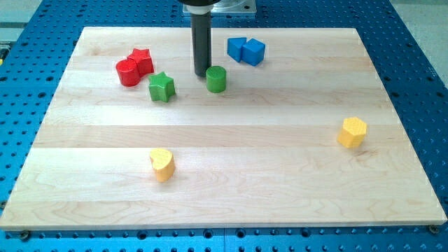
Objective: Push the green circle into the green star
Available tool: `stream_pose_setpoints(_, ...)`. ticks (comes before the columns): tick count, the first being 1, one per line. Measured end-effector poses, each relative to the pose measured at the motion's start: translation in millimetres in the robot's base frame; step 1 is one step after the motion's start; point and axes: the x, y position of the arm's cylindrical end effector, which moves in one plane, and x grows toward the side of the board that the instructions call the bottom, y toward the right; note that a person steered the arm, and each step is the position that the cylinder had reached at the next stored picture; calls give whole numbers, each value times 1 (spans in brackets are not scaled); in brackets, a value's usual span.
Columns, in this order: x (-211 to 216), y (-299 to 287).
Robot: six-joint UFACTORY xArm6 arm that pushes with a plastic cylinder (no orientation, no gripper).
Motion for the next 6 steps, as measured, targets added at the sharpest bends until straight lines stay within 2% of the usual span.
stream_pose_setpoints(1, -7, 52)
stream_pose_setpoints(2, -3, 80)
stream_pose_setpoints(4, 13, -31)
stream_pose_setpoints(6, 15, 74)
